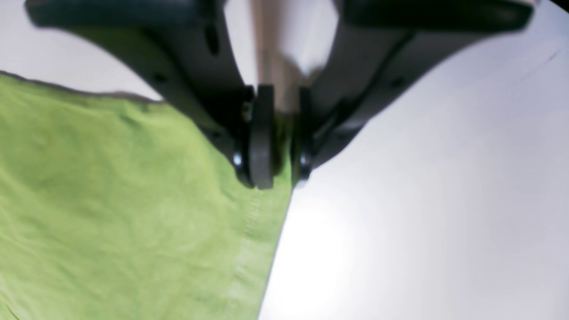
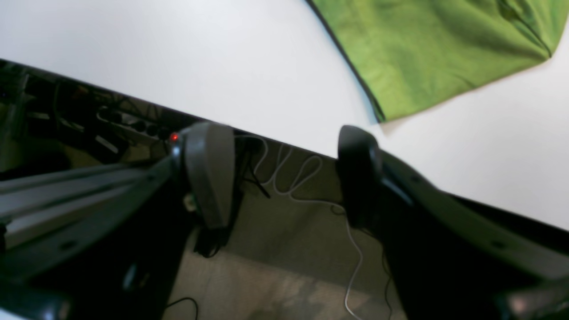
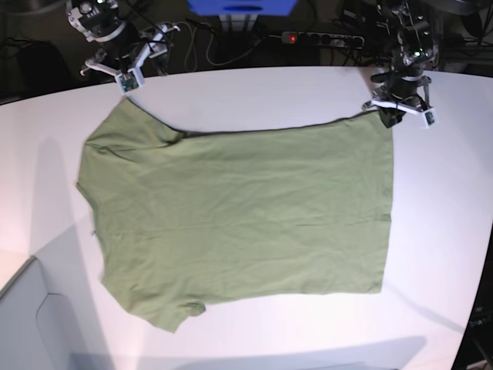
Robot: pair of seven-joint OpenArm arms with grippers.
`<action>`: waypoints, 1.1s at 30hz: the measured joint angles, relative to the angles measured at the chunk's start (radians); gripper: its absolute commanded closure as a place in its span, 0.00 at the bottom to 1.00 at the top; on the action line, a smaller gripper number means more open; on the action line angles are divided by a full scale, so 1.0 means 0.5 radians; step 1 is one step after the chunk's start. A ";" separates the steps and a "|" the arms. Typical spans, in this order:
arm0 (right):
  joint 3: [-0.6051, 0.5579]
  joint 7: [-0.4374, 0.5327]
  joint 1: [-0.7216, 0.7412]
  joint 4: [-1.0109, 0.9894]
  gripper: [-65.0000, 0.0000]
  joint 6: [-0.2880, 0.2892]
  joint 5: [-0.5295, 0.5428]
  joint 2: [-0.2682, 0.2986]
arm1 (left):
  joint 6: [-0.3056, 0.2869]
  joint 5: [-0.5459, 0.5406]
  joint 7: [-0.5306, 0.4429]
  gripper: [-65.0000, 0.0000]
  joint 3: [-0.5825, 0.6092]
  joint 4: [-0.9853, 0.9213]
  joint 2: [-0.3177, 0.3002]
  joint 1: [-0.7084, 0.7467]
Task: Fold the T-shirt properly
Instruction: 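Close both grippers on the two corners of the green shirt's side edge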
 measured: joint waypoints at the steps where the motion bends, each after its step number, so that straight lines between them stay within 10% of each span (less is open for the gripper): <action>1: 0.000 0.001 0.000 0.000 0.46 0.000 0.000 0.000 | 0.000 0.000 0.001 0.95 0.000 0.000 0.000 0.001; 33: 0.243 0.025 0.432 -0.558 0.38 0.014 0.000 -0.047 | 0.003 0.016 0.159 1.00 0.000 0.188 0.022 0.094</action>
